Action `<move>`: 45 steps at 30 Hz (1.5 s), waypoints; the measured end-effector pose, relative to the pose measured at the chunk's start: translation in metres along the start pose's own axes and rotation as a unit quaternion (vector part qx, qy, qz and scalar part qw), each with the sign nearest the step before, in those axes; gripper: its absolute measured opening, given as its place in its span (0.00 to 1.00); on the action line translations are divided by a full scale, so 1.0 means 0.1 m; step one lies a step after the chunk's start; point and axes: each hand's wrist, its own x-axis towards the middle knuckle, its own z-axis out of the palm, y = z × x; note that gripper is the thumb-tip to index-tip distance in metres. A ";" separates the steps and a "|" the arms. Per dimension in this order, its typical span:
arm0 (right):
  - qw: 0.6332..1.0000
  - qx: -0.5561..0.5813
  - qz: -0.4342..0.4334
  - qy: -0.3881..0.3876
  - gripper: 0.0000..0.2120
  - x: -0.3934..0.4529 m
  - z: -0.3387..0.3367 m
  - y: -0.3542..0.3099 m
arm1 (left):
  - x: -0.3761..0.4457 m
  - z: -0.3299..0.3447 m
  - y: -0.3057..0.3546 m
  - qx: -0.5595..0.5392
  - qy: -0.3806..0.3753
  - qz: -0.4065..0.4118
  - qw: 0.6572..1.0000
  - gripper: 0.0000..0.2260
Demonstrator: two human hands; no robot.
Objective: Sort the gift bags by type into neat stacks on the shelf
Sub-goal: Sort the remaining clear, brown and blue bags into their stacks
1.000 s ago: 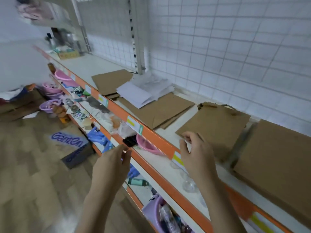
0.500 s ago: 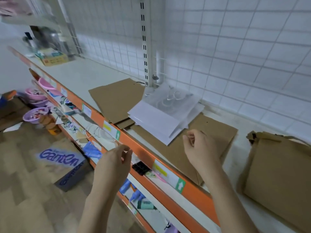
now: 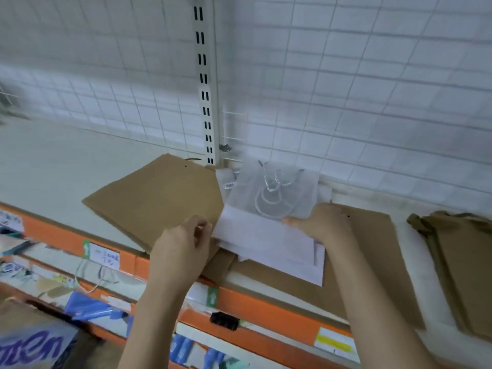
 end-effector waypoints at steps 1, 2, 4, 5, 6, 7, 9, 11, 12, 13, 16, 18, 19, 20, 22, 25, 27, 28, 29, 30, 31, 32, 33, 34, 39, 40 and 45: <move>1.000 0.024 0.005 -0.001 0.31 0.01 -0.02 0.00 | 0.05 0.02 -0.02 -0.007 -0.007 0.005 1.000 0.06; 0.998 0.059 0.011 0.007 0.31 0.00 -0.03 -0.01 | 0.09 0.04 -0.03 -0.014 -0.010 0.010 1.000 0.07; 0.991 0.123 0.020 0.038 0.31 -0.05 -0.08 0.00 | 0.18 0.07 -0.03 -0.025 -0.009 0.025 0.999 0.06; 0.987 0.151 0.017 0.054 0.27 -0.09 -0.10 0.00 | 0.22 0.08 -0.02 -0.030 -0.005 0.040 0.999 0.06; 0.981 0.177 0.009 0.072 0.22 -0.15 -0.13 0.03 | 0.27 0.09 -0.01 -0.034 -0.004 0.053 0.998 0.06; 0.974 0.206 0.003 0.093 0.17 -0.20 -0.17 0.07 | 0.31 0.10 0.03 -0.038 -0.005 0.061 0.997 0.06; 0.958 0.246 0.004 0.144 0.11 -0.32 -0.24 0.22 | 0.40 0.13 0.12 -0.054 -0.010 0.072 0.996 0.06; 0.943 0.267 0.016 0.199 0.11 -0.45 -0.29 0.39 | 0.47 0.19 0.24 -0.079 -0.017 0.078 0.994 0.07; 0.932 0.287 0.026 0.219 0.10 -0.51 -0.29 0.47 | 0.51 0.24 0.30 -0.084 -0.025 0.076 0.993 0.07; 0.919 0.314 0.034 0.236 0.09 -0.57 -0.30 0.54 | 0.55 0.30 0.36 -0.076 -0.040 0.072 0.994 0.08; 0.883 0.372 0.057 0.282 0.11 -0.76 -0.25 0.75 | 0.61 0.47 0.48 0.003 -0.136 0.026 0.990 0.20; 0.873 0.384 0.081 0.291 0.11 -0.88 -0.20 0.86 | 0.58 0.51 0.53 0.069 -0.200 -0.005 0.977 0.33; 0.873 0.383 0.101 0.284 0.10 -0.92 -0.16 0.91 | 0.55 0.51 0.55 0.096 -0.216 -0.014 0.971 0.38; 0.877 0.373 0.114 0.279 0.11 -0.96 -0.11 0.96 | 0.53 0.50 0.56 0.113 -0.225 -0.023 0.967 0.41; 0.890 0.340 0.122 0.278 0.12 -1.00 -0.01 1.00 | 0.51 0.47 0.56 0.121 -0.243 -0.037 0.962 0.42; 0.888 0.345 0.116 0.281 0.10 -1.04 0.06 0.96 | 0.55 0.42 0.50 0.057 -0.247 -0.050 0.966 0.34; 0.885 0.356 0.111 0.280 0.07 -1.07 0.07 0.91 | 0.52 0.40 0.46 -0.009 -0.228 -0.039 0.973 0.25; 0.883 0.360 0.110 0.280 0.06 -1.08 0.07 0.90 | 0.50 0.39 0.46 -0.041 -0.216 -0.028 0.975 0.21; 0.882 0.362 0.108 0.282 0.05 -1.08 0.06 0.88 | 0.47 0.38 0.45 -0.073 -0.203 -0.016 0.976 0.17; 0.882 0.362 0.106 0.283 0.06 -1.09 0.05 0.87 | 0.44 0.35 0.46 -0.106 -0.187 -0.002 0.977 0.14; 0.883 0.361 0.102 0.283 0.06 -1.09 0.04 0.87 | 0.42 0.33 0.45 -0.139 -0.169 0.014 0.976 0.12; 0.883 0.359 0.097 0.285 0.06 -1.09 0.02 0.85 | 0.41 0.29 0.46 -0.173 -0.151 0.032 0.973 0.10; 0.884 0.359 0.090 0.286 0.06 -1.09 0.00 0.85 | 0.39 0.25 0.47 -0.205 -0.136 0.047 0.968 0.09; 0.884 0.361 0.082 0.287 0.05 -1.09 -0.02 0.85 | 0.38 0.19 0.49 -0.234 -0.125 0.059 0.962 0.09; 0.884 0.358 0.069 0.292 0.06 -1.09 -0.13 0.99 | 0.26 -0.02 0.70 -0.315 -0.108 0.087 0.939 0.15; 0.883 0.359 0.071 0.294 0.06 -1.10 -0.16 1.05 | 0.22 -0.02 0.76 -0.321 -0.103 0.088 0.937 0.16; 0.879 0.349 0.090 0.313 0.09 -1.28 -0.40 1.63 | -0.08 0.17 1.20 -0.348 -0.096 0.098 0.927 0.10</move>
